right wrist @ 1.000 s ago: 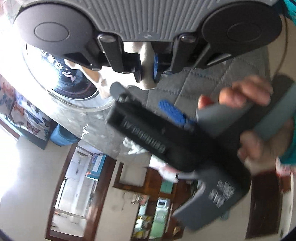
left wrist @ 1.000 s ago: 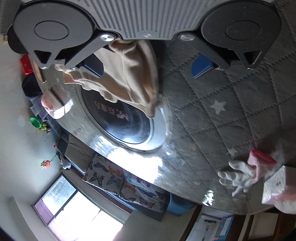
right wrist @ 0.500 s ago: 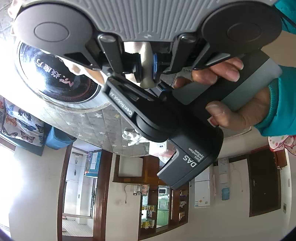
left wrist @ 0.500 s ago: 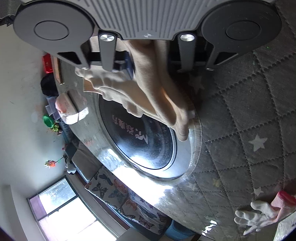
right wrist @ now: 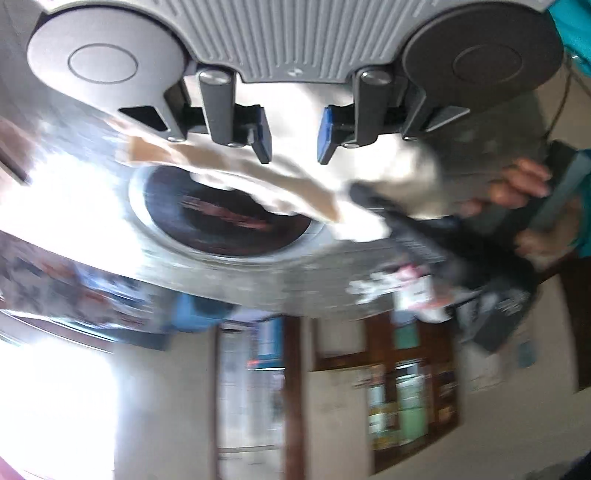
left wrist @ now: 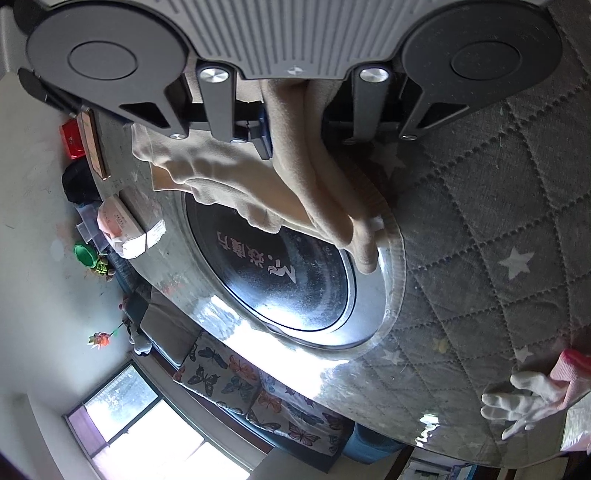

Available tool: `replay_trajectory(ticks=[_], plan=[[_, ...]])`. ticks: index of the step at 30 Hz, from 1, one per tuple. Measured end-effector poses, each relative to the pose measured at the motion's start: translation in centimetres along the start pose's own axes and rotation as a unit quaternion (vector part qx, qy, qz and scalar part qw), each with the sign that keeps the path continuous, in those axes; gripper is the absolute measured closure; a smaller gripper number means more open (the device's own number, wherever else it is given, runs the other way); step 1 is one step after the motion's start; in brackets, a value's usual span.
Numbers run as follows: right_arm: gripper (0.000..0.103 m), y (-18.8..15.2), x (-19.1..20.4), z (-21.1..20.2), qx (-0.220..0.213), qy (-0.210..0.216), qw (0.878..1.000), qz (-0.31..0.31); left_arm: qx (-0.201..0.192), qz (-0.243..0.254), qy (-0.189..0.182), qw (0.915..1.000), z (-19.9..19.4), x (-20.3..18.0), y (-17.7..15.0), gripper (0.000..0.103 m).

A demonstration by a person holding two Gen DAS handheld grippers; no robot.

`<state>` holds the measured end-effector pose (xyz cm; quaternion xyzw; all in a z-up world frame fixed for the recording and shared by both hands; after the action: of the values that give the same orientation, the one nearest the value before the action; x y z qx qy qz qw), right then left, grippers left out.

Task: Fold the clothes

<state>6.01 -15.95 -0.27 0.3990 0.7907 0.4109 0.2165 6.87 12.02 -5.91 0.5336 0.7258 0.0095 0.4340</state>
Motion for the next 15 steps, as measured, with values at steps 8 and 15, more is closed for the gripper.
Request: replay_trajectory(ticks=[8,15], plan=[[0.060,-1.7,-8.4,0.4,0.004,-0.100,0.990,0.098,-0.002,0.025,0.012,0.9996,0.2,-0.9,-0.2,0.068],[0.060,-2.5,-11.4,3.1,0.028,-0.078,0.981,0.173,0.003,0.049,0.013,0.9987,0.5,-1.7,-0.3,0.056]])
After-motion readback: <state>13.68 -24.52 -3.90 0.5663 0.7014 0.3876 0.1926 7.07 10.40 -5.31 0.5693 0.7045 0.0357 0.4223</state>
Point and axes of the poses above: each gripper's, at about its wrist camera, not at the fingertips, and z roughly the way its jaws point, x to its left, y to its top, the point moved 3 cm from there along z, roughly the way its jaws point, and after that the axes turned 6 degrees about -y, right-handed, at the moved point
